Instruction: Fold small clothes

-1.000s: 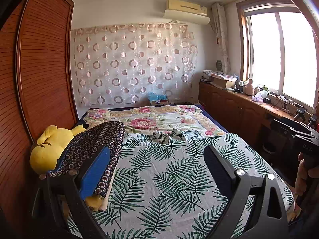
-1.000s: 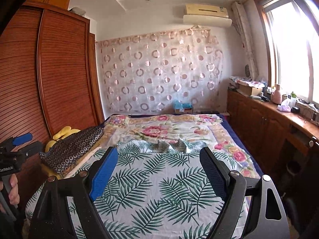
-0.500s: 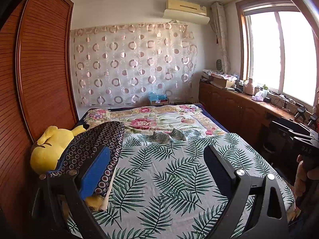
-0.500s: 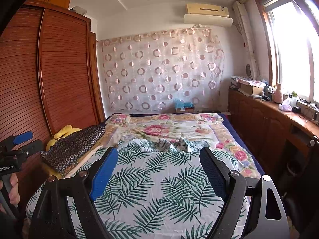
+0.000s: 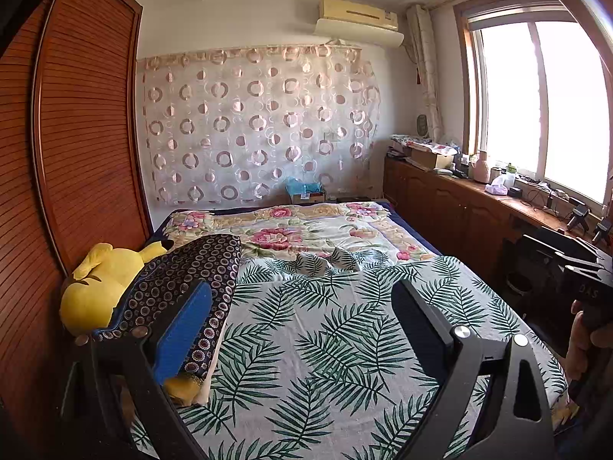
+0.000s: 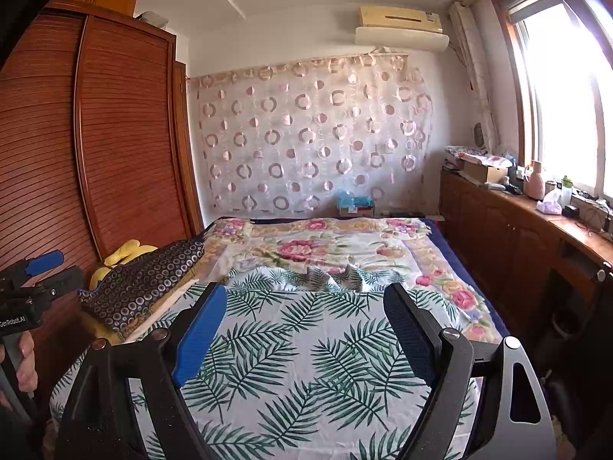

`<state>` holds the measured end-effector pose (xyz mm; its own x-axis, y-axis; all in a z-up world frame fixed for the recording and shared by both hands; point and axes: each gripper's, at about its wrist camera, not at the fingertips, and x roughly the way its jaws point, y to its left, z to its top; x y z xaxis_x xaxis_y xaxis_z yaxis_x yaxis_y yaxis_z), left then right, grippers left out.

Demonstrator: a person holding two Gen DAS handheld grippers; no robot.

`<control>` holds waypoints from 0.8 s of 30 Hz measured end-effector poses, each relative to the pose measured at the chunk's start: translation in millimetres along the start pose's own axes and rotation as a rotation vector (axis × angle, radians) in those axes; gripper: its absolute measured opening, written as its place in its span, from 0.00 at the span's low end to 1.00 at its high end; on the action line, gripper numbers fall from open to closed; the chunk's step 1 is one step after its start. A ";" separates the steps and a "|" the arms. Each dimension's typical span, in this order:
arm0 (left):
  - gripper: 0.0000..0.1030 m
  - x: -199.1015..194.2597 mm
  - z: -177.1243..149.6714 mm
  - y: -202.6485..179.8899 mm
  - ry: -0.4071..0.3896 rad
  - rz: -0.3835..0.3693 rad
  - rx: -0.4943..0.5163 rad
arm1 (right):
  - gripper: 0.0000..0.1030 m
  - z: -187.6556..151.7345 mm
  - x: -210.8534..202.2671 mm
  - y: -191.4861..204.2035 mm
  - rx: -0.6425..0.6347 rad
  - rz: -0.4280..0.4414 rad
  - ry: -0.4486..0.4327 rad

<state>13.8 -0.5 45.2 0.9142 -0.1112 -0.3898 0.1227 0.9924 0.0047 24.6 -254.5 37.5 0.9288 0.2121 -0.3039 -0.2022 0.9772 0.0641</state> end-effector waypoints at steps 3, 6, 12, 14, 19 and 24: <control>0.93 0.3 0.0 -0.2 0.000 -0.001 0.001 | 0.83 0.3 0.1 -0.7 0.000 0.002 0.000; 0.93 0.3 -0.3 -0.2 0.000 -0.002 0.000 | 0.83 0.5 0.1 -1.0 0.000 0.002 0.001; 0.93 0.4 -0.7 -0.5 0.000 -0.001 0.001 | 0.83 1.4 -0.1 -1.8 -0.001 0.002 0.000; 0.93 0.4 -0.7 -0.7 0.000 -0.001 0.001 | 0.83 1.5 0.0 -2.0 -0.001 0.004 0.000; 0.93 0.1 -1.0 -0.7 -0.003 -0.002 0.001 | 0.83 1.3 -0.1 -2.0 -0.001 0.002 -0.001; 0.93 0.4 -0.3 0.5 0.000 0.001 0.001 | 0.83 2.2 -0.4 -2.6 -0.003 0.006 -0.003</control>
<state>14.1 -0.1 44.8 0.9143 -0.1100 -0.3899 0.1219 0.9925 0.0059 25.5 -257.1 39.5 0.9286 0.2178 -0.3006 -0.2085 0.9760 0.0632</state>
